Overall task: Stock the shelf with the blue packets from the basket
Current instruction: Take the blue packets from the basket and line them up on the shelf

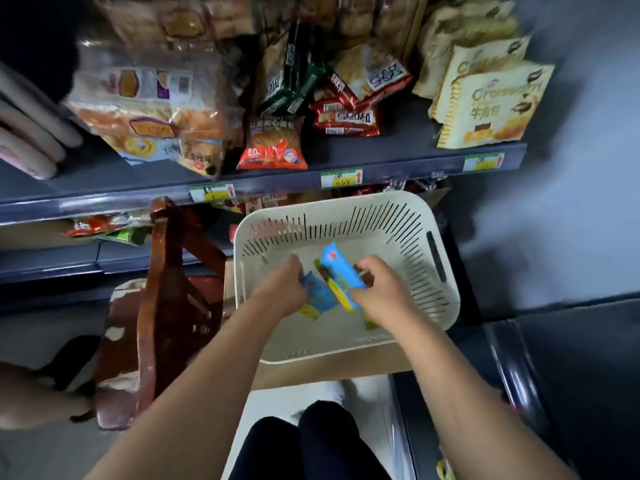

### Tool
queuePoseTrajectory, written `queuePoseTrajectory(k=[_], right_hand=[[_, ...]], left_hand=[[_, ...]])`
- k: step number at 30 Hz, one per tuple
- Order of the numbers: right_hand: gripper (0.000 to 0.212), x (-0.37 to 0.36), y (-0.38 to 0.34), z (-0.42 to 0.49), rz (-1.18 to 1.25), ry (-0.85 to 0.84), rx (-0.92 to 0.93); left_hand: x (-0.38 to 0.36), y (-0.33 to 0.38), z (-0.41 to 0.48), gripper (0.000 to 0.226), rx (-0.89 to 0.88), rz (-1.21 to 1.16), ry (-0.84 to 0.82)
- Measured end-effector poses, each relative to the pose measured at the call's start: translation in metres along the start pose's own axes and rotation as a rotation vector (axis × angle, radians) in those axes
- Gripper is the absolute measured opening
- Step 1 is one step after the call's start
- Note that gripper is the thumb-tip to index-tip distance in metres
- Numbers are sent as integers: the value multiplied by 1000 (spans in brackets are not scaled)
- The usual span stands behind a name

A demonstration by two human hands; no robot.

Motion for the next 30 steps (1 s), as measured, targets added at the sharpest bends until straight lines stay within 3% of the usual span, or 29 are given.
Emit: queuePoseTrajectory(k=[5, 11, 18, 30], right_hand=[[34, 72, -40, -66, 145, 292, 90], [36, 131, -101, -169, 222, 622, 216], [34, 156, -141, -349, 221, 919, 286], [31, 222, -154, -722, -40, 1464, 177]], left_hand=[[55, 22, -70, 34, -80, -321, 39], [83, 41, -168, 30, -300, -433, -34], [81, 49, -301, 34, -512, -563, -286], [-6, 147, -600, 26, -985, -428, -714]])
Point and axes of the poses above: each hand's wrist, its own z-axis towards the middle knuckle, its own x-axis out of the back of the hand, y = z × x, the point moved 10 cm from there along z, towards the middle knuckle, and after that the axes turned 15 degrees about x, right-handed, at the moved point
